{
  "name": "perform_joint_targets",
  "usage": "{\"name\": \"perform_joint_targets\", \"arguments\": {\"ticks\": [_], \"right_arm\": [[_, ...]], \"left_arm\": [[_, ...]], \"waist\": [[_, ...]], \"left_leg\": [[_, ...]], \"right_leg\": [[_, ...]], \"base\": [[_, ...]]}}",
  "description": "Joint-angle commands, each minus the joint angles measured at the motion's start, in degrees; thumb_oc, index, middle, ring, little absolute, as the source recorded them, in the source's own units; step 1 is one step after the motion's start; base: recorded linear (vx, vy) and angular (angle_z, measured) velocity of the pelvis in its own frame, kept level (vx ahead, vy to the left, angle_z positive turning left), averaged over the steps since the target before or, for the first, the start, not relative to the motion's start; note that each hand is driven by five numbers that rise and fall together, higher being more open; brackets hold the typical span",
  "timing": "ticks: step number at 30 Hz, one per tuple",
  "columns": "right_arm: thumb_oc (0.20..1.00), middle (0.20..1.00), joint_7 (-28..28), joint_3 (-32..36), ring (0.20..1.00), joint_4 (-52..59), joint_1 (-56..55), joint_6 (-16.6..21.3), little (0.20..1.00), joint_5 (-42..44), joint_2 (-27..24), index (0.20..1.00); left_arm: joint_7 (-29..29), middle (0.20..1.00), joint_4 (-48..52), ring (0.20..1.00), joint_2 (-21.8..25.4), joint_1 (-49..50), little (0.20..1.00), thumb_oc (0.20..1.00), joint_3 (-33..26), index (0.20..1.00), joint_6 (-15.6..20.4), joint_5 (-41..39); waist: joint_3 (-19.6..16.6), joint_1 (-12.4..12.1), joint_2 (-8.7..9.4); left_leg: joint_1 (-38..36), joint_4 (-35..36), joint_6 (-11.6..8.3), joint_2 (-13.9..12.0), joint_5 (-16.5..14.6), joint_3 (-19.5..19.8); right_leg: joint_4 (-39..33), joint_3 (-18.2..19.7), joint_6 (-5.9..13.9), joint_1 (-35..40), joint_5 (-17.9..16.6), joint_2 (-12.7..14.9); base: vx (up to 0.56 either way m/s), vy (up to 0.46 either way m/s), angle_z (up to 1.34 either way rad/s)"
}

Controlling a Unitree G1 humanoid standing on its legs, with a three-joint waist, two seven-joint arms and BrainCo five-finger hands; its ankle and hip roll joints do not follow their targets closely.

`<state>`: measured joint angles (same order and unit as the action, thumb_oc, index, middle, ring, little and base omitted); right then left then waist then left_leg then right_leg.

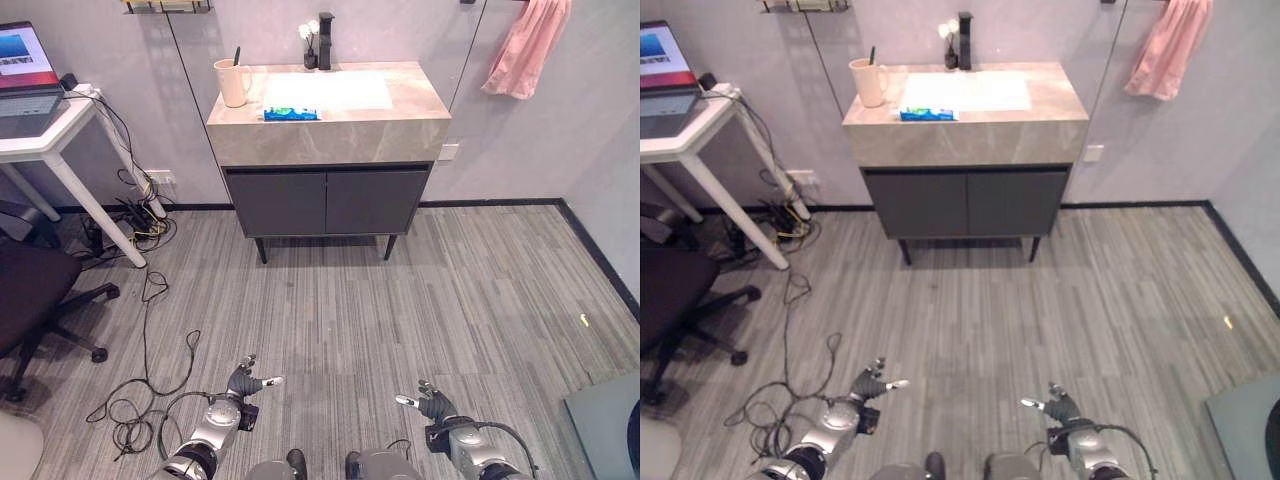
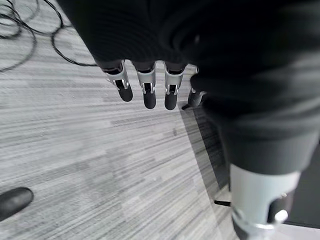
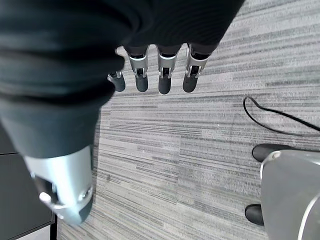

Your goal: Put brush and paste in cup on sink, flatten towel.

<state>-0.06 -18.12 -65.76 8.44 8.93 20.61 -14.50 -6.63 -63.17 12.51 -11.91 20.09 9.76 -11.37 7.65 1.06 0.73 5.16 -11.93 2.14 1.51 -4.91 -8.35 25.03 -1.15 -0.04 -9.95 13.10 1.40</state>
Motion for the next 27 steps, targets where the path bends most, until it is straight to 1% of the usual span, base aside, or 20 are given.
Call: {"name": "perform_joint_targets", "arguments": {"ticks": [1,10,15,19,27], "right_arm": [[1.0,1.0,-0.54,0.03,1.0,0.49,-0.57,2.91,1.0,1.44,-0.27,1.0],[1.0,1.0,-0.3,1.28,1.0,0.43,-1.45,3.32,1.0,2.82,-0.85,1.0],[1.0,1.0,-0.54,1.13,1.0,1.49,-1.79,3.61,1.0,2.22,-1.23,1.0],[1.0,1.0,-0.45,1.9,1.0,3.25,-2.95,3.76,1.0,1.82,-2.28,1.0],[1.0,1.0,-0.53,3.37,1.0,3.52,-4.14,4.0,1.0,1.43,-3.21,1.0]], "left_arm": [[-0.74,1.0,-1.08,1.0,-0.21,-0.49,1.0,1.0,0.6,1.0,2.05,-1.19],[0.13,1.0,-4.34,1.0,-0.75,0.6,1.0,1.0,0.33,1.0,1.93,-1.18],[-1.02,1.0,-3.25,1.0,-0.34,1.35,1.0,1.0,-0.72,1.0,2.54,-1.3],[-0.51,1.0,-1.3,1.0,0.95,2.86,1.0,1.0,-1.7,1.0,2.94,-1.77],[-0.76,1.0,-1.47,1.0,2.18,3.92,1.0,1.0,-3.75,1.0,3.0,-1.53]], "waist": [[-2.64,1.07,0.7],[-3.04,1.11,0.76],[-2.78,0.8,0.84],[-2.88,0.58,0.75],[-3.13,0.56,0.54]], "left_leg": [[1.04,-3.63,-2.42,-2.31,-1.35,2.35],[-0.77,-1.16,-2.69,-2.68,-0.61,1.91],[-1.99,0.8,-2.95,-2.78,0.16,2.01],[-3.09,2.76,-3.08,-2.96,1.13,1.97],[-5.15,5.17,-3.4,-3.37,1.88,1.86]], "right_leg": [[-3.7,0.38,7.01,-1.14,-11.13,5.09],[-6.06,0.65,6.93,0.17,-11.59,4.52],[-7.59,0.42,6.88,1.21,-11.88,4.22],[-9.42,0.14,6.84,2.28,-12.44,3.98],[-11.43,-0.04,6.68,3.97,-12.54,3.52]], "base": [[0.0,0.0,0.0],[0.02,-0.008,-0.01],[0.01,-0.007,0.0],[0.02,-0.014,0.0],[0.02,-0.012,0.0]]}}
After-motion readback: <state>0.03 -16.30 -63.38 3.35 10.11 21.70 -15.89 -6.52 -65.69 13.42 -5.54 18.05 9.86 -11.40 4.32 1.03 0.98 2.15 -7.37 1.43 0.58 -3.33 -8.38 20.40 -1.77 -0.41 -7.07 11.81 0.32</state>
